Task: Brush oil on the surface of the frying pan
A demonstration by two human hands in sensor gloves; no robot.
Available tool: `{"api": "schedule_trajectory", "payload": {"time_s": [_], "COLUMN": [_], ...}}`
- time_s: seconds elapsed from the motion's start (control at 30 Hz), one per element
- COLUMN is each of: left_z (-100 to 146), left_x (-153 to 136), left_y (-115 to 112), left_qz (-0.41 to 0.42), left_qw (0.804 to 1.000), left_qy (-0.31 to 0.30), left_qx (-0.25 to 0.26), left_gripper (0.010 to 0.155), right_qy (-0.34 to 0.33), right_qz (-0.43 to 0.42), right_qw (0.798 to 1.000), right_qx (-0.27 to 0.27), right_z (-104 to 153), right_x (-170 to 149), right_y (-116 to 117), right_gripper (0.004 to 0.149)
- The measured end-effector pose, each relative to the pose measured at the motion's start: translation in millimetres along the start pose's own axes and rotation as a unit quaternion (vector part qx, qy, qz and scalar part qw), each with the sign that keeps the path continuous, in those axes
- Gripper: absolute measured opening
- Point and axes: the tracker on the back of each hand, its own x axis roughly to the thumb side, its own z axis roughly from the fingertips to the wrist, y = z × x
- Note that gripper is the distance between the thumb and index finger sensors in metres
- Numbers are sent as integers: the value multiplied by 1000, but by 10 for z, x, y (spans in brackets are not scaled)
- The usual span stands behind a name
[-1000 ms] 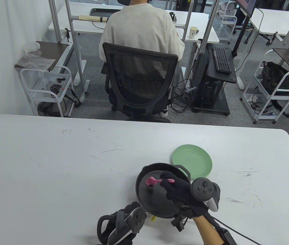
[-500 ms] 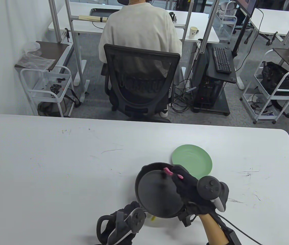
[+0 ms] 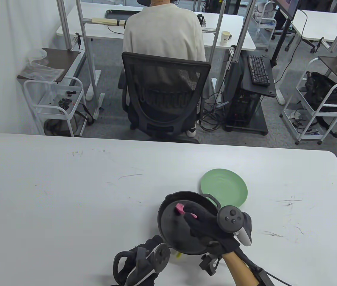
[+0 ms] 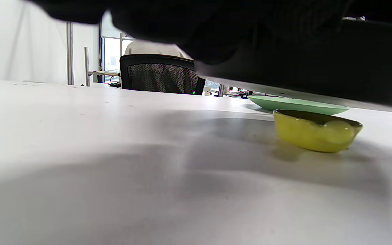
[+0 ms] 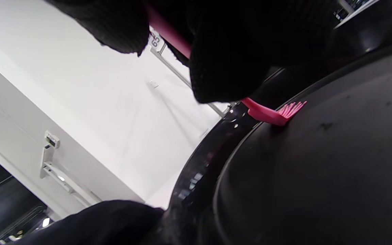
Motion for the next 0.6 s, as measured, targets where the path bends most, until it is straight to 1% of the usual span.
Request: {"api": "schedule_trajectory", "payload": {"time_s": [0.17,0.2,0.27,0.33,0.4,0.5,0.6], "left_z": [0,0,-1,0,-1,-3,-2], "left_x": [3,4,7,12,14,11,4], "left_y": [3,3,3,6,8,5,2], "left_qz": [-1,-1,0,-1,-2,0,0], "left_qw": [1000,1000,1000,1000,1000,1000,1000], "left_qy": [0,-1,-1,-2,-4,-3,-1], "left_qx": [-1,-2,-2,1,3,3,3], "left_gripper": [63,63,63,63,63,63,63], "right_qy": [-13,-16,-25,-37,-30,-21,0], "right_qz": [-48,-56,-71,-87,-111,-96,-39], "right_qw": [998,998,997,995,993,995,999], "right_qx": [31,26,-3,-3,8,1,-32], "right_z": [-8,-4,12,14,11,5,19], "right_x": [13,14,27,35,28,4,10], "right_y": [23,13,-30,-59,-67,-70,-100], "right_gripper": [57,57,57,56,56,56,55]}}
